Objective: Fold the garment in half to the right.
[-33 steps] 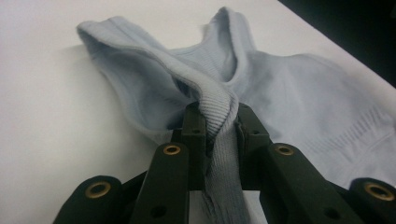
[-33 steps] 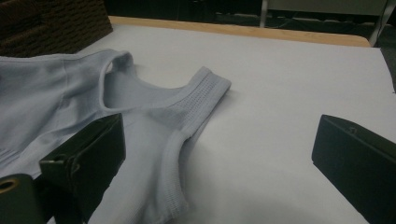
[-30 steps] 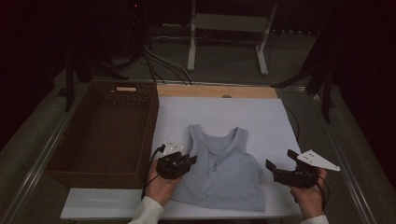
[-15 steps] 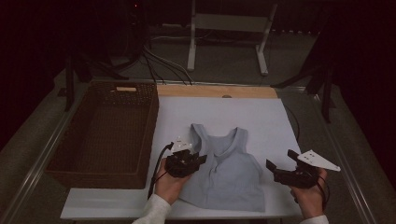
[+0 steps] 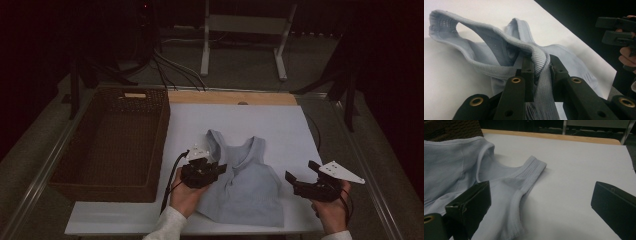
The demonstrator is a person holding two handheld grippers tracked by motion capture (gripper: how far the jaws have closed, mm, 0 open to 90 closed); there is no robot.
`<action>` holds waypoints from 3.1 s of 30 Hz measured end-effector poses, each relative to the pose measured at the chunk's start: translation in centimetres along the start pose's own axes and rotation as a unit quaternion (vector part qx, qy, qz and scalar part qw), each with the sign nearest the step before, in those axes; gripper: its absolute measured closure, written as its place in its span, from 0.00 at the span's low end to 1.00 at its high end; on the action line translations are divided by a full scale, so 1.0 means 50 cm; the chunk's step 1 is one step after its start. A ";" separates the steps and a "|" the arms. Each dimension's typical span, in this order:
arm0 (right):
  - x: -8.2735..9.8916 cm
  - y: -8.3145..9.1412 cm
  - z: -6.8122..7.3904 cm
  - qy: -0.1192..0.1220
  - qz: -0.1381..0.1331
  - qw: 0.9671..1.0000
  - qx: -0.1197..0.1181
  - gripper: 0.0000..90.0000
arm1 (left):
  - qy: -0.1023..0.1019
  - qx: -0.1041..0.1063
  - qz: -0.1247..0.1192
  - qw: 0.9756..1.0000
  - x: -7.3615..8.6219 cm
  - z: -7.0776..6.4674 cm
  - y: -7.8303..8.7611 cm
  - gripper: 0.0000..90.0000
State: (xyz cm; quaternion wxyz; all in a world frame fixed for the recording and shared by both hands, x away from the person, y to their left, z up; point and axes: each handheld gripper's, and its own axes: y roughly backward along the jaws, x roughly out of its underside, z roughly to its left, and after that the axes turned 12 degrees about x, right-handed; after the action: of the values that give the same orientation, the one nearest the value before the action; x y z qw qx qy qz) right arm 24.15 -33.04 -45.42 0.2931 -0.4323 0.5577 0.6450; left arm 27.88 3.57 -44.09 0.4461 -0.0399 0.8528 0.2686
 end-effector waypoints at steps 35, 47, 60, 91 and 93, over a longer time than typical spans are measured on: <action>0.004 0.001 -0.001 -0.001 0.000 1.000 -0.001 0.03 | -0.012 0.050 -0.008 0.999 -0.036 -0.038 -0.062 0.87; 0.005 0.000 0.000 0.001 0.001 1.000 -0.001 0.03 | -0.005 0.062 -0.005 0.998 -0.039 -0.037 -0.087 0.87; 0.006 0.001 -0.001 -0.001 0.002 1.000 -0.001 0.03 | -0.005 0.072 0.001 0.997 -0.044 -0.045 -0.122 0.87; 0.009 0.001 -0.003 -0.004 0.000 1.000 -0.002 0.03 | -0.006 0.097 0.021 0.995 -0.036 -0.054 -0.190 0.82; 0.009 0.002 -0.002 -0.004 0.001 1.000 -0.003 0.03 | -0.008 0.102 0.019 0.995 -0.034 -0.052 -0.191 0.78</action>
State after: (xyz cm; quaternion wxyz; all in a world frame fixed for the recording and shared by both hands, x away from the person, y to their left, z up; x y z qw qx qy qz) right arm 23.91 -33.22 -45.76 0.2937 -0.4303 0.5550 0.6485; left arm 29.91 -6.16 -45.62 0.4491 0.0243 0.8729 0.1889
